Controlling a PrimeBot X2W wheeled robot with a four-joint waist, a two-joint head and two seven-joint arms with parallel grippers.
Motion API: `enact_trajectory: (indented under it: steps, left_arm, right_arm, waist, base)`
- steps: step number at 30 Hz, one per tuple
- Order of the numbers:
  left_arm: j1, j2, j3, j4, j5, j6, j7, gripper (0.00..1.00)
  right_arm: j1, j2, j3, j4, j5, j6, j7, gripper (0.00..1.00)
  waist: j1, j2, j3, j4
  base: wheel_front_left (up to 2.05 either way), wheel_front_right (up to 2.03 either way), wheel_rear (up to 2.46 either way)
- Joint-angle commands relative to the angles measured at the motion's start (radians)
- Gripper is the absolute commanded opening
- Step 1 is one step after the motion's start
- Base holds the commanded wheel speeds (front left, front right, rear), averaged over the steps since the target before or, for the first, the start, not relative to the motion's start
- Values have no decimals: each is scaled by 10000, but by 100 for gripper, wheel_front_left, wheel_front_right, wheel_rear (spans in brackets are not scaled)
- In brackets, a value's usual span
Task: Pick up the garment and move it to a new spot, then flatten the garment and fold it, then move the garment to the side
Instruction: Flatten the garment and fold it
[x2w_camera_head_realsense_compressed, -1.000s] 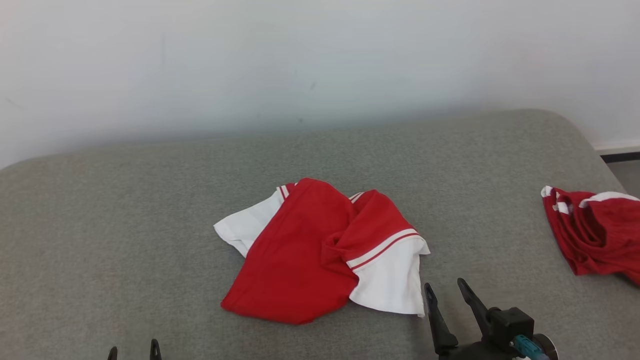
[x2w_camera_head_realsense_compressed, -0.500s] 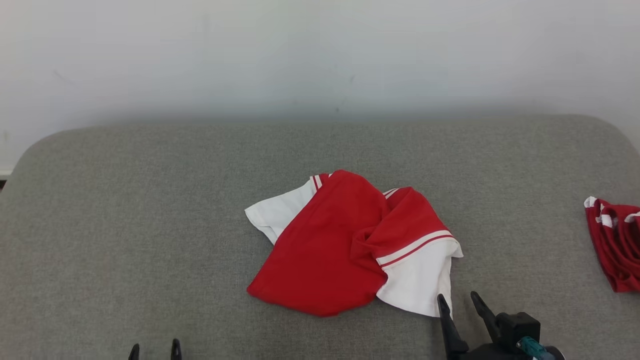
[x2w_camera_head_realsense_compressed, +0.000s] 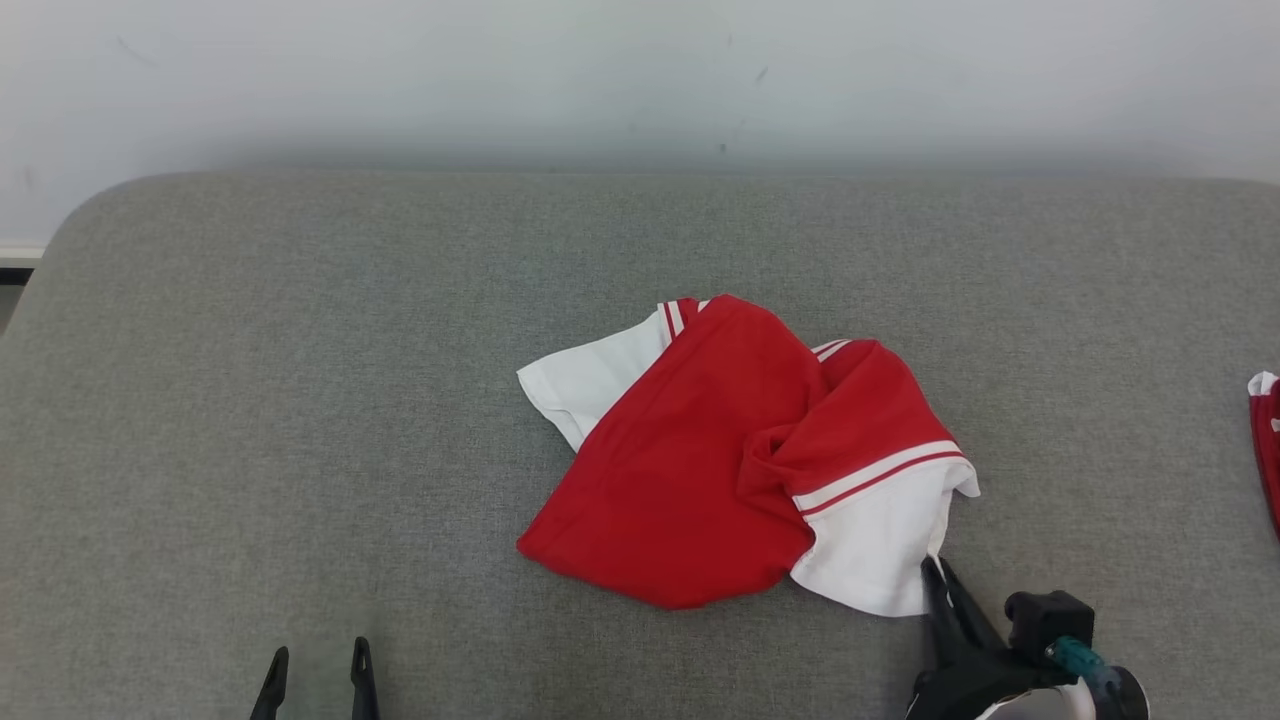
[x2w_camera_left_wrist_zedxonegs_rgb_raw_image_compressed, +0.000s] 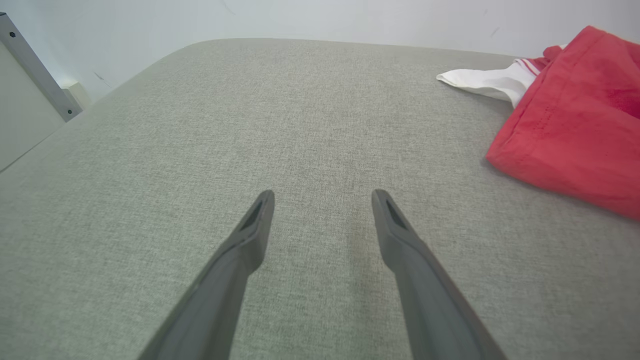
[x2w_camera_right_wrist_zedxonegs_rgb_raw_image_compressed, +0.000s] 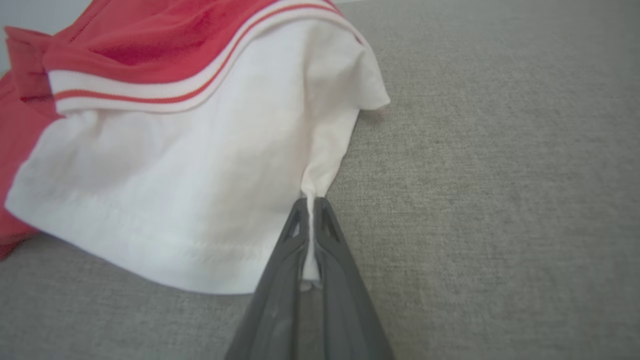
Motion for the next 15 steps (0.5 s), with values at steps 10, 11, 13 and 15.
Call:
enact_trajectory:
  steps: [10, 11, 13, 15]
  left_arm:
    - [-161, -14, -272, -65, -291, 32, -30, 100]
    - [-167, -14, -309, -45, -302, 27, -30, 100]
    - [-179, -13, -361, -5, -331, 39, -29, 100]
    - [-162, -14, -437, 12, -351, 27, -30, 100]
  right_arm:
    - [-11, -523, -1881, -1583, -408, -29, 11, 0]
    - [-5, -603, -2117, -1652, -463, -29, 11, 0]
    - [-10, -827, -2524, -1694, -602, -29, 11, 0]
    - [-3, -986, -2891, -1653, -768, -29, 13, 0]
  waist:
    - [-1, -1, -264, -506]
    - [-1, -1, -295, -552]
    - [-1, -1, -349, -654]
    - [-1, -1, -402, -750]
  base:
    - [0, 0, 0]
    - [0, 0, 0]
    - [0, 0, 0]
    - [0, 0, 0]
